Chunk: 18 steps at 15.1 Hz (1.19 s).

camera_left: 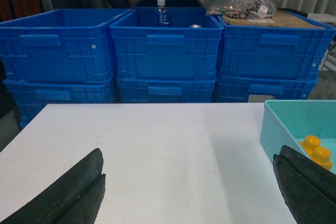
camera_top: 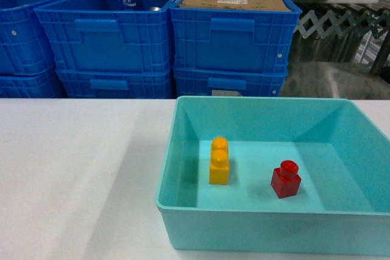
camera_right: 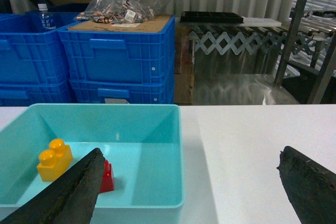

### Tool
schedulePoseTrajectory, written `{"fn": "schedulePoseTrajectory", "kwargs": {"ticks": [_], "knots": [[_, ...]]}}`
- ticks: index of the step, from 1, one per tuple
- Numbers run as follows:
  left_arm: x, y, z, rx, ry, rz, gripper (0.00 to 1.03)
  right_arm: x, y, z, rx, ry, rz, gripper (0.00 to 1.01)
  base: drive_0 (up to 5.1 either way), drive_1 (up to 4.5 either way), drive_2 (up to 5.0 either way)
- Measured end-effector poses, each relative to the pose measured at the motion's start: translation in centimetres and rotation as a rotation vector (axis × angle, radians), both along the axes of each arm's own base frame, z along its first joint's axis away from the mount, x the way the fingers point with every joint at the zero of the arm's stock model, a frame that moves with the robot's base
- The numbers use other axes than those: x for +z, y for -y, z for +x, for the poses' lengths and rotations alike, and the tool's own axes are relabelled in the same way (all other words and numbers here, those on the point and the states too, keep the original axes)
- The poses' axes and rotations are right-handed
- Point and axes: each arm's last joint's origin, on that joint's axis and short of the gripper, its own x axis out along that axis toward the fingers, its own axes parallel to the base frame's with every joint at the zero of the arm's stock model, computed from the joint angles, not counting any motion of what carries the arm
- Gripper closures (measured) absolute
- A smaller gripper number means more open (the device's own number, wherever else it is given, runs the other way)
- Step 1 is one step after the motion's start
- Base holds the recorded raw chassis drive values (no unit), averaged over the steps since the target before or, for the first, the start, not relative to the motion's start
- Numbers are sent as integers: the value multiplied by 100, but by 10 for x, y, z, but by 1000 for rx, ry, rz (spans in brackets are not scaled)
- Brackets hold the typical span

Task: Pick red block from blue box to shelf

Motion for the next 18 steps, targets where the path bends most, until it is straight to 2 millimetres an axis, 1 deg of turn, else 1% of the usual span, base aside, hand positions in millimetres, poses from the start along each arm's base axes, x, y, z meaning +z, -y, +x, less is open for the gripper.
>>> {"fn": "schedulePoseTrajectory", "kwargs": {"ticks": [10, 11, 12, 13, 14, 15, 16, 17, 18], "knots": [[0, 0, 0, 0, 0, 0, 5, 0, 0, 0, 0, 0, 0, 3, 0, 0, 0], [0, 0, 0, 0, 0, 0, 5, -1, 0, 0, 4, -6, -2, 3, 0, 0, 0], [0, 0, 0, 0, 0, 0, 5, -2, -1, 0, 53, -71, -26, 3, 0, 0, 0], [0, 0, 0, -1, 0, 0, 5, -3, -5, 5, 125, -140, -64, 3, 0, 0, 0], [0, 0, 0, 0, 0, 0, 5, 2, -14, 12, 188, -163, -95, 3, 0, 0, 0], [0, 0, 0, 0, 0, 0, 5, 13, -23, 21, 227, -165, -106, 3, 0, 0, 0], [0, 0, 0, 0, 0, 0, 5, 21, -29, 31, 228, -171, -109, 3, 0, 0, 0], [0, 0, 0, 0, 0, 0, 5, 27, -43, 56, 245, -223, -94, 3, 0, 0, 0], [0, 0, 0, 0, 0, 0, 5, 28, -55, 77, 256, -261, -88, 3, 0, 0, 0]]}}
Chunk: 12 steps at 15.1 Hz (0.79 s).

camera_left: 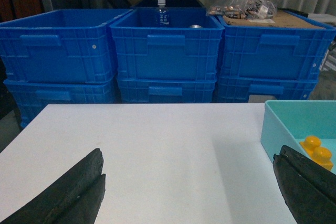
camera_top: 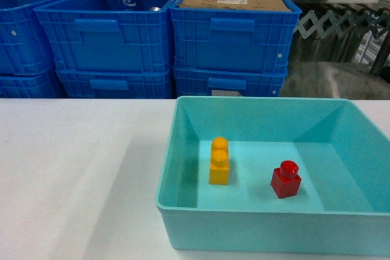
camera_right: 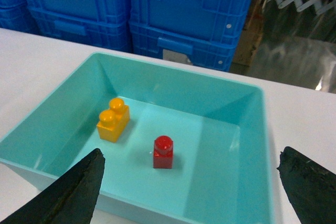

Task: Pick red block from blue box to shelf

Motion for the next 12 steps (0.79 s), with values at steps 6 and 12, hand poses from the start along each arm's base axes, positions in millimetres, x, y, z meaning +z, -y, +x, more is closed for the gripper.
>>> {"fn": "schedulePoseTrajectory", "kwargs": {"ticks": [6, 12], "knots": [[0, 0, 0, 0, 0, 0, 5, -54, -35, 117, -113, -331, -46, 3, 0, 0, 0], [0, 0, 0, 0, 0, 0, 5, -91, -39, 170, -119, -497, 12, 3, 0, 0, 0]]}}
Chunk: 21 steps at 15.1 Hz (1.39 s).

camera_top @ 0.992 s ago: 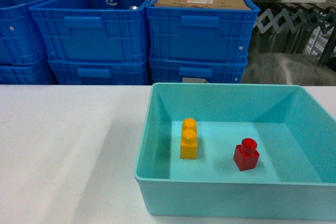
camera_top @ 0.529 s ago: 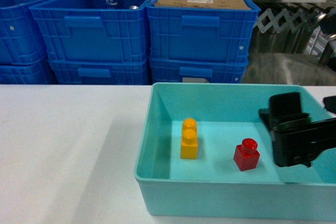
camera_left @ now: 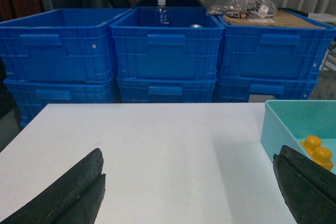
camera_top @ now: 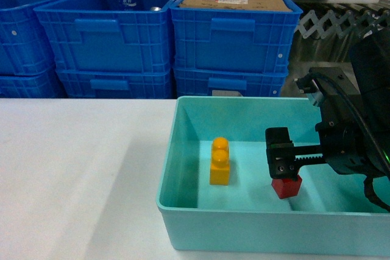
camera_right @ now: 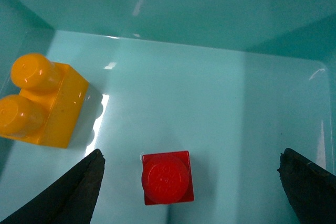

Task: Pick red block from blue box to shelf

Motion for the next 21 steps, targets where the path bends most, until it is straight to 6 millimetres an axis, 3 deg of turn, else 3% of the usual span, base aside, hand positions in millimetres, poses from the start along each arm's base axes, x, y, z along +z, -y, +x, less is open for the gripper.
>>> {"fn": "schedulePoseTrajectory", "kwargs": {"ticks": [7, 11, 12, 14, 16, 17, 19, 20, 21], "knots": [[0, 0, 0, 0, 0, 0, 5, -23, -18, 19, 32, -161, -1, 3, 0, 0, 0], [0, 0, 0, 0, 0, 0, 5, -26, -24, 32, -4, -238, -38, 65, 0, 0, 0], [0, 0, 0, 0, 0, 0, 5, -25, -24, 31, -8, -214, -24, 72, 0, 0, 0], [0, 0, 0, 0, 0, 0, 5, -5, -21, 16, -15, -100, 21, 72, 0, 0, 0], [0, 0, 0, 0, 0, 0, 5, 44, -13, -11, -25, 155, 70, 72, 0, 0, 0], [0, 0, 0, 0, 0, 0, 5, 78, -3, -45, -43, 375, 84, 72, 0, 0, 0], [0, 0, 0, 0, 0, 0, 5, 91, 11, -110, -58, 592, 14, 72, 0, 0, 0], [0, 0, 0, 0, 0, 0, 5, 84, 18, -148, -25, 626, -39, 72, 0, 0, 0], [0, 0, 0, 0, 0, 0, 5, 79, 27, -168, -77, 710, -24, 72, 0, 0, 0]]}}
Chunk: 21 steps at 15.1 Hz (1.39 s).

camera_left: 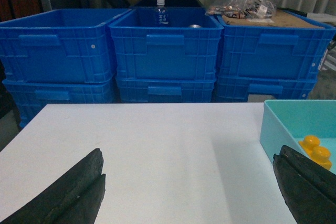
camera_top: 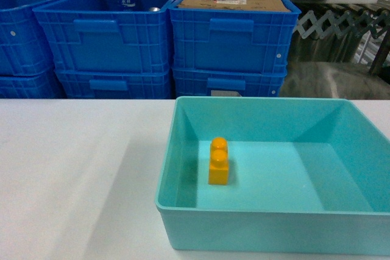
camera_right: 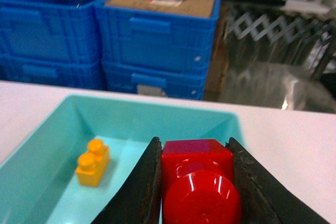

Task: Pick red block from blue box to shelf

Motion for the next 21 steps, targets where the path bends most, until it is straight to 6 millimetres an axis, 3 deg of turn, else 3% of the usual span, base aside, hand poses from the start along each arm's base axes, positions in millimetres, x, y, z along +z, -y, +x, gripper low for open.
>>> {"fn": "schedulePoseTrajectory", "kwargs": {"ticks": [1, 4, 9, 14, 21], "knots": [[0, 0, 0, 0, 1, 0, 5, 0, 15, -7, -69, 39, 21, 72, 0, 0, 0], [0, 0, 0, 0, 1, 0, 5, -8, 35, -23, -66, 29, 20, 72, 0, 0, 0], [0, 0, 0, 1, 1, 0, 5, -20, 52, -38, -73, 20, 22, 72, 0, 0, 0], [0, 0, 0, 1, 0, 0, 5, -14, 69, -50, -90, 52, 26, 72, 0, 0, 0], [0, 0, 0, 0, 1, 0, 5, -13, 68, -62, -70, 60, 27, 73, 0, 0, 0]]}}
